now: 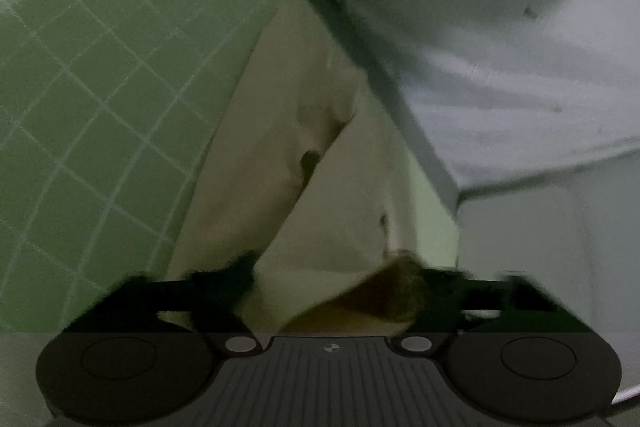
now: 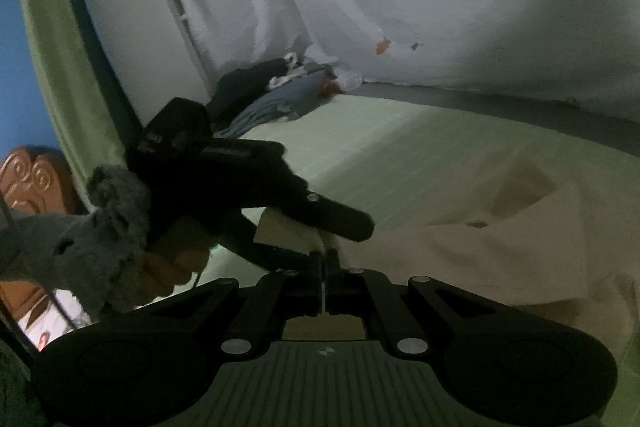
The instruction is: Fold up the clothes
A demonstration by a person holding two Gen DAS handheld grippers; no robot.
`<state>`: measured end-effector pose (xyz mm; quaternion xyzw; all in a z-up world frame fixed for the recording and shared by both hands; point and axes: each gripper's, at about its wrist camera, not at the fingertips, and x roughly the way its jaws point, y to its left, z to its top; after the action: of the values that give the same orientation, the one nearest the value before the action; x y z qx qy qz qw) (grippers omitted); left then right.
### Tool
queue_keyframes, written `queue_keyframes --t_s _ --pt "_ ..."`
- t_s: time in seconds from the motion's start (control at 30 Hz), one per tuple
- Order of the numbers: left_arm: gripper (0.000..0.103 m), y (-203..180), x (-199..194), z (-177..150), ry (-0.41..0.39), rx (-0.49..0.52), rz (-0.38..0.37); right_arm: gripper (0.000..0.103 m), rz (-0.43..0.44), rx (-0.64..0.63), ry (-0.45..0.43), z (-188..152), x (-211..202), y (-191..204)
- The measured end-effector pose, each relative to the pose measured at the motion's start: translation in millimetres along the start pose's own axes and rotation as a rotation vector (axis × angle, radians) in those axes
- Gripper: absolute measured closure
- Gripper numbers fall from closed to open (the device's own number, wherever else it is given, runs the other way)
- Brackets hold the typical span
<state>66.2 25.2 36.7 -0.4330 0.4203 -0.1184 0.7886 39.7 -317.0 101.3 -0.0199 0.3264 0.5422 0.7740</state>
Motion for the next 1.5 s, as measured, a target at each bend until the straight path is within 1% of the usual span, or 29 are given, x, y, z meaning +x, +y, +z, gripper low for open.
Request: queue_keyframes --t_s 0.03,0.07,0.13,0.23,0.33,0.4,0.47,0.53,0.57,0.6,0.63,0.67,0.7,0.8,0.83,0.93,0.97,1.0,1.03,1.1,1.17,1.23,1.27,1.3,1.33,1.37,1.4,1.43,1.5 --pt "0.085 -6 -6 -6 -0.027 0.039 0.016 0.1 0.003 -0.01 0.001 0 -4 -1" --pt "0.089 -13 -14 -12 -0.056 0.087 0.039 0.1 0.01 -0.013 0.001 1 -7 -1" --pt "0.093 -27 -27 -25 -0.085 0.161 0.075 0.1 0.034 -0.017 -0.001 2 -15 6" --pt "0.093 -39 -41 -45 -0.099 0.231 0.109 0.1 0.068 -0.022 -0.001 1 -22 16" --pt "0.093 -42 -57 -66 -0.102 0.244 0.142 0.1 0.086 -0.037 0.035 -7 -22 24" --pt "0.094 -42 -58 -75 -0.115 0.191 0.16 0.1 0.096 -0.022 0.059 -14 -22 25" --pt "0.094 -33 -65 -84 -0.148 0.108 0.192 0.099 0.101 0.06 0.062 -24 -24 19" --pt "0.094 -20 -70 -91 -0.17 0.046 0.217 0.099 0.085 0.18 0.063 -35 -25 7" --pt "0.094 -13 -72 -94 -0.177 0.021 0.228 0.093 0.064 0.219 0.06 -38 -24 3" --pt "0.094 -8 -75 -96 -0.181 0.0 0.234 0.082 0.031 0.271 0.053 -41 -22 -3" --pt "0.094 -1 -77 -99 -0.182 -0.026 0.237 0.076 -0.003 0.323 0.045 -45 -20 -9" --pt "0.094 6 -78 -103 -0.182 -0.058 0.238 0.068 -0.049 0.425 0.018 -51 -19 -22" --pt "0.094 10 -78 -105 -0.181 -0.075 0.239 0.068 -0.097 0.531 -0.011 -58 -18 -36" --pt "0.093 23 -84 -116 -0.184 -0.149 0.249 0.067 -0.163 0.651 -0.046 -60 -11 -58" --pt "0.093 26 -85 -119 -0.186 -0.177 0.248 0.067 -0.184 0.647 -0.048 -57 -7 -62" --pt "0.092 39 -85 -127 -0.195 -0.289 0.221 0.065 -0.186 0.576 -0.029 -46 7 -65" --pt "0.091 45 -85 -130 -0.195 -0.326 0.212 0.061 -0.169 0.56 -0.017 -44 11 -65" --pt "0.087 49 -85 -131 -0.194 -0.348 0.21 0.057 -0.156 0.553 -0.008 -44 13 -65" --pt "0.085 52 -83 -133 -0.192 -0.354 0.225 0.054 -0.144 0.548 0.001 -44 15 -64" --pt "0.077 59 -80 -138 -0.183 -0.354 0.26 0.045 -0.144 0.536 0.039 -43 26 -63" --pt "0.076 63 -78 -141 -0.181 -0.349 0.255 0.043 -0.216 0.519 0.093 -43 40 -61" --pt "0.067 64 -78 -140 -0.185 -0.369 0.233 0.041 -0.26 0.544 0.123 -44 51 -63" --pt "0.066 62 -76 -139 -0.188 -0.373 0.231 0.039 -0.276 0.602 0.121 -45 56 -68" --pt "0.066 60 -74 -138 -0.191 -0.372 0.235 0.039 -0.263 0.618 0.112 -46 59 -68" --pt "0.066 57 -72 -137 -0.191 -0.365 0.243 0.042 -0.246 0.63 0.102 -46 61 -69" --pt "0.066 55 -71 -137 -0.189 -0.352 0.257 0.075 -0.243 0.632 0.097 -46 65 -69" --pt "0.068 52 -70 -138 -0.186 -0.345 0.266 0.097 -0.241 0.633 0.09 -44 68 -69" --pt "0.07 49 -70 -137 -0.181 -0.342 0.279 0.1 -0.239 0.633 0.083 -43 72 -70" --pt "0.073 42 -72 -136 -0.174 -0.334 0.302 0.1 -0.261 0.616 0.058 -36 61 -70"
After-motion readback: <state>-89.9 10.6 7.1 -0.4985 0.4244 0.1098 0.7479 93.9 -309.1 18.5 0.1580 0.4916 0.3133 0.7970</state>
